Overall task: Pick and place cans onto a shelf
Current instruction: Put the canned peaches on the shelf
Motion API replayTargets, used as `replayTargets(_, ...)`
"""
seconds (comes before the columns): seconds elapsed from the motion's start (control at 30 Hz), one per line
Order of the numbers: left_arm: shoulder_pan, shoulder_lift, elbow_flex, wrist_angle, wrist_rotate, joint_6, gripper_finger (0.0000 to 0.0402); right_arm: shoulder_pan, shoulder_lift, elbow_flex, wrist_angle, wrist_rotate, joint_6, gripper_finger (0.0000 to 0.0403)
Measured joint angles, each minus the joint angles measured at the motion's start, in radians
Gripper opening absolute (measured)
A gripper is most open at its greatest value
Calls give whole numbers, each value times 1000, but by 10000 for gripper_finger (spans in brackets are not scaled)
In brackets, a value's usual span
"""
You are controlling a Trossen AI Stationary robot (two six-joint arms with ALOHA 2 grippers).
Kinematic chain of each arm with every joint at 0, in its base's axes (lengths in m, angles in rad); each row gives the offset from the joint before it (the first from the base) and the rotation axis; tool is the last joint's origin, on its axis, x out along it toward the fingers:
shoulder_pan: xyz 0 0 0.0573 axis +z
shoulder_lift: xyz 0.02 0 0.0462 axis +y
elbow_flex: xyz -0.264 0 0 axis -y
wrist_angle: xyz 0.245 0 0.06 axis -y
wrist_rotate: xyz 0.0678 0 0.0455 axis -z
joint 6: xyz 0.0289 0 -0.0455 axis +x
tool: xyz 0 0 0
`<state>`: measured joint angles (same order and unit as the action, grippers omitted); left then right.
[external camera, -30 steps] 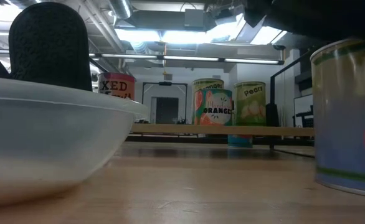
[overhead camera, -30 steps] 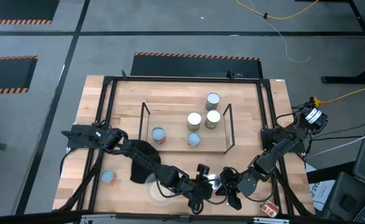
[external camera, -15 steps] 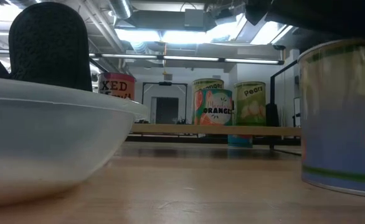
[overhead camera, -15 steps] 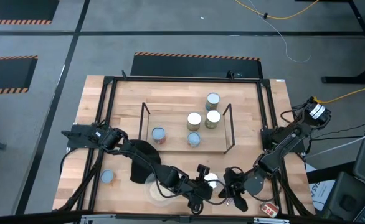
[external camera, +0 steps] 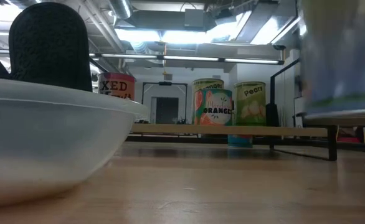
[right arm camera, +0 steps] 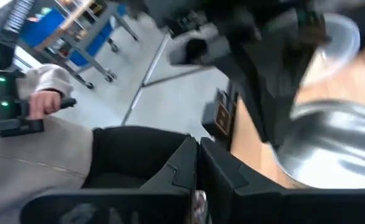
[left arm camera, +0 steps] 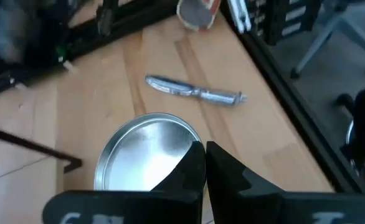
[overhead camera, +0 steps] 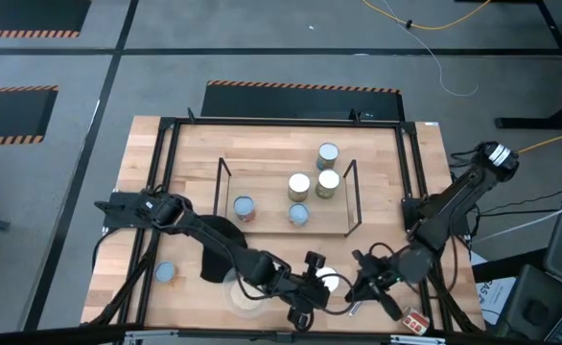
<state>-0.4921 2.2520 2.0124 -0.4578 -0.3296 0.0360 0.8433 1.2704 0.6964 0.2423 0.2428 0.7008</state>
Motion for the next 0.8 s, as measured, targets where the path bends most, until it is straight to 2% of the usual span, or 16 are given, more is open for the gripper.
replayTargets(0.27, 3, -34, 179, -226, 7, 51, 1, 0, -168, 0, 1, 0, -167, 26)
replayTargets(0.47, 7, -81, 340, -478, -26, 107, 0, -2, -282, 0, 2, 3, -307, 26)
replayTargets(0.8, 52, -351, 301, -675, -110, 154, 0, -48, -383, 0, -6, 40, -492, 26)
